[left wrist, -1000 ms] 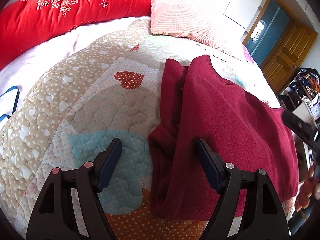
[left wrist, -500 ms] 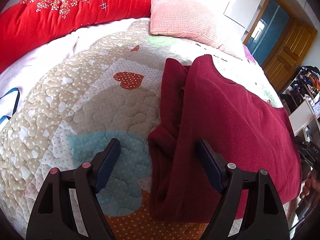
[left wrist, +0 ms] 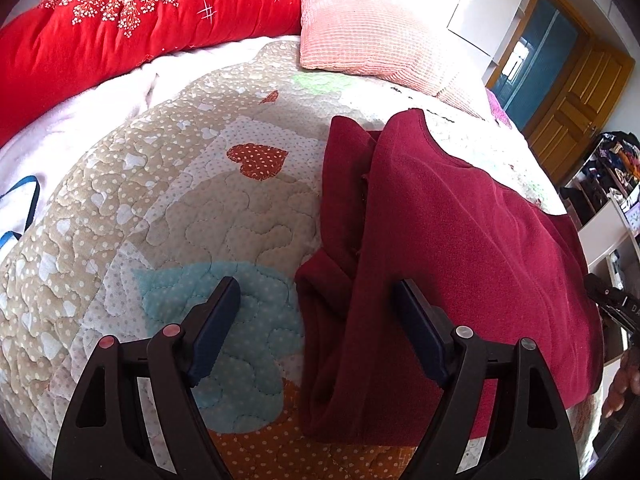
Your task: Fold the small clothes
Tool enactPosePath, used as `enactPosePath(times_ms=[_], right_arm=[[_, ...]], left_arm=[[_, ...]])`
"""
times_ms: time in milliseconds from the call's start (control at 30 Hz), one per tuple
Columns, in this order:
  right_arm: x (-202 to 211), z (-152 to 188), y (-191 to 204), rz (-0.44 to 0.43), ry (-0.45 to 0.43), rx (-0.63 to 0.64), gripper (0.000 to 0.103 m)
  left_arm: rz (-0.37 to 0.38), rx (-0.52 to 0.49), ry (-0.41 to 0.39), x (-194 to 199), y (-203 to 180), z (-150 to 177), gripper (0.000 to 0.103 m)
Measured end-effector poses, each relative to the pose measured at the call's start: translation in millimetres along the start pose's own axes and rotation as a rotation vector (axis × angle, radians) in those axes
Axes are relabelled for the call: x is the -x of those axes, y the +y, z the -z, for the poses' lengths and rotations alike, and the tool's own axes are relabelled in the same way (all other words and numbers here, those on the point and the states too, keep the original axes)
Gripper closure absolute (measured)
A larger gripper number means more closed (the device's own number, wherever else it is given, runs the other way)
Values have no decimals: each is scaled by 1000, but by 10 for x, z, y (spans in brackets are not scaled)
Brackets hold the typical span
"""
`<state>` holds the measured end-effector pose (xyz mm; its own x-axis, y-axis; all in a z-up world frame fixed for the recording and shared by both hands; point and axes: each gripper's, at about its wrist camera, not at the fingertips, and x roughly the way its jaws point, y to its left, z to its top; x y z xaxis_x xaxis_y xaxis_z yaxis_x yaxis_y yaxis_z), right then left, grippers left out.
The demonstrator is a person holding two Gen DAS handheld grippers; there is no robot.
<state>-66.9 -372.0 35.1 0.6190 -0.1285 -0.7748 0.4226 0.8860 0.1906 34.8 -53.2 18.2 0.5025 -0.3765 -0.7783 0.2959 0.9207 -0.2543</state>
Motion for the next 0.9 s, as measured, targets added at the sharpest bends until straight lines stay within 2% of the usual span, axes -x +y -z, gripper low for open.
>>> enactPosePath(times_ms=[167,267,333,433,500,600,633,667,700,900], right_arm=[[-19,73,371,-92,23,60,60],[-168,149,534,-100,56,84,60],[-304,206,597,-91,109,93,58],[-236,223,632,-87,93,118,58],[-106,203,549,-105,76,104,58],[163,207,298,-31,-3,66,54],[238,236,185,-5,-24,49,46],[294,268,71,13,-37,27,33],[334,307,-50,26,-42,-1,29],[266,474,-529,26,14,-127,27]], left_arm=[[-2,-8,0,36,-9,0,23],[10,-18,-2,86,-21,3,23],[27,-25,-11,159,-24,-1,23],[63,-28,-67,324,-6,-28,23],[68,-35,-88,379,17,-55,23],[71,-26,-54,330,58,-80,23],[74,-21,-33,294,72,-79,23],[77,-18,-18,274,72,-73,23],[80,-18,-6,244,69,-67,23],[77,-43,33,100,-9,-19,23]])
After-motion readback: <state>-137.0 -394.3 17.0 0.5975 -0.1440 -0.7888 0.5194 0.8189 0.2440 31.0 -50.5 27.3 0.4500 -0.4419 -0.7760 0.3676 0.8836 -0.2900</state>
